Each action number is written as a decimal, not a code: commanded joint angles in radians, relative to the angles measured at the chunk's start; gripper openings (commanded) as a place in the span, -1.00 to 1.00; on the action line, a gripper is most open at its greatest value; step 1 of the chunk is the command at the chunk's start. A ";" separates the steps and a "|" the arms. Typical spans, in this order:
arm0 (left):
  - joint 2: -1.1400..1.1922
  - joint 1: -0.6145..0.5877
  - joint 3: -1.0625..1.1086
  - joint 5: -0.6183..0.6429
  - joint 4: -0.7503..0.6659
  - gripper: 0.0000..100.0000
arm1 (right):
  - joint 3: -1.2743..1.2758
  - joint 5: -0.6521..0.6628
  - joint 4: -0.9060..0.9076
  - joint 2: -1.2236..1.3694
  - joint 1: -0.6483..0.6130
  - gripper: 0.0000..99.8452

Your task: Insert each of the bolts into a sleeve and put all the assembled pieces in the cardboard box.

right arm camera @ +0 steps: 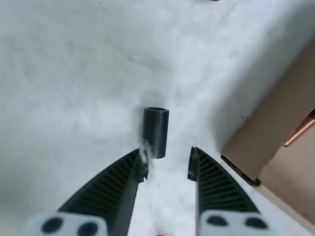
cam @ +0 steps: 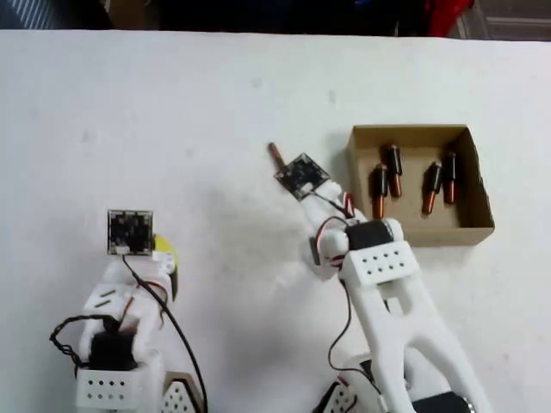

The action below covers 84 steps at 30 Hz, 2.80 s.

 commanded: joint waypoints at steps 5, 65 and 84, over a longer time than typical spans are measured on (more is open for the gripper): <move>-0.008 -0.007 0.000 -0.012 0.020 -0.95 | -0.098 0.012 -0.018 0.099 -0.048 -0.75; -0.008 -0.007 0.000 -0.012 0.026 -0.95 | -0.236 0.003 -0.008 0.082 -0.044 -0.97; -0.008 -0.004 0.000 -0.150 0.034 -0.95 | -0.029 0.002 0.110 -0.576 -0.044 -0.97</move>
